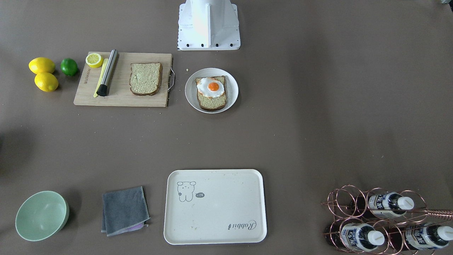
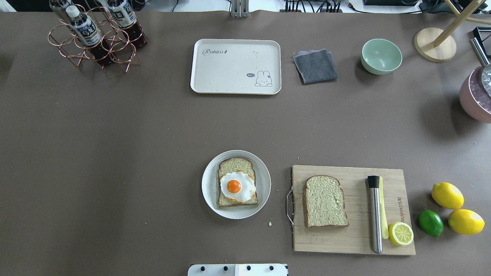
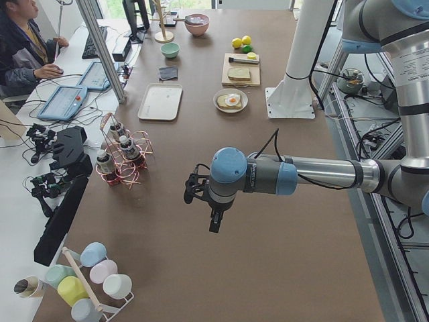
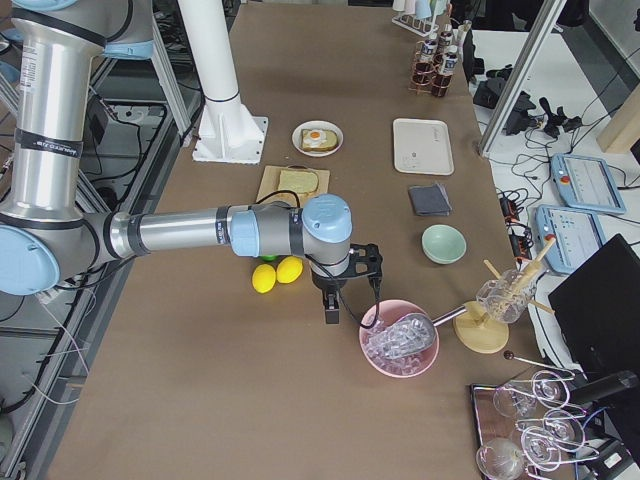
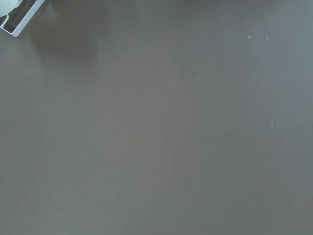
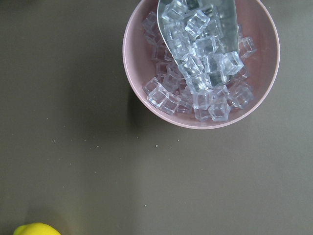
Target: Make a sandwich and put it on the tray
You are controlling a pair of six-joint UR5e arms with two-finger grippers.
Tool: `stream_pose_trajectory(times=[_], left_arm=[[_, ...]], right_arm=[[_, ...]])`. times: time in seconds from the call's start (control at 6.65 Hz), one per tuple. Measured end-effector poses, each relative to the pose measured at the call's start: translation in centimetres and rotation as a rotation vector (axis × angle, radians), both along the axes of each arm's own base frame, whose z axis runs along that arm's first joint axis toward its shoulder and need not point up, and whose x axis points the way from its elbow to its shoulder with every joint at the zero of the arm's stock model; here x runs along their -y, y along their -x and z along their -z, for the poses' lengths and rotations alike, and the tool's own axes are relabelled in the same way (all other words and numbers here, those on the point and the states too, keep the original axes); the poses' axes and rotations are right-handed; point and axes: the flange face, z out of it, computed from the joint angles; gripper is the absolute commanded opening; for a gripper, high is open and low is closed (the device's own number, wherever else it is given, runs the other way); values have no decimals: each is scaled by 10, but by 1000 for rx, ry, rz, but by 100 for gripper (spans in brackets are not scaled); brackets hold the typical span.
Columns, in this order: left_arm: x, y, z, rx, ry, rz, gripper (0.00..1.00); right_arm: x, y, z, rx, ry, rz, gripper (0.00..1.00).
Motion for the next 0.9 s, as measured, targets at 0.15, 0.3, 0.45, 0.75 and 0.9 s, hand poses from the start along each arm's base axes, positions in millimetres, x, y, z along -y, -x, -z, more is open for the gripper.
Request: stream_pose_trajectory(times=[0.15, 0.3, 0.45, 0.75, 0.9], left_arm=[[0, 0, 1, 0, -3, -2, 98], [-4, -1, 8, 0, -15, -5, 98], [-12, -2, 18, 0, -34, -7, 98], [-20, -6, 31, -20, -78, -17, 98], [-26, -10, 33, -41, -116, -26, 98]], right_arm=[[-1, 3, 5, 26, -7, 5, 100], [-1, 8, 11, 53, -15, 15, 100], [-2, 17, 20, 80, -28, 38, 100], [-3, 40, 40, 111, -40, 76, 100], [-4, 56, 57, 120, -25, 77, 100]])
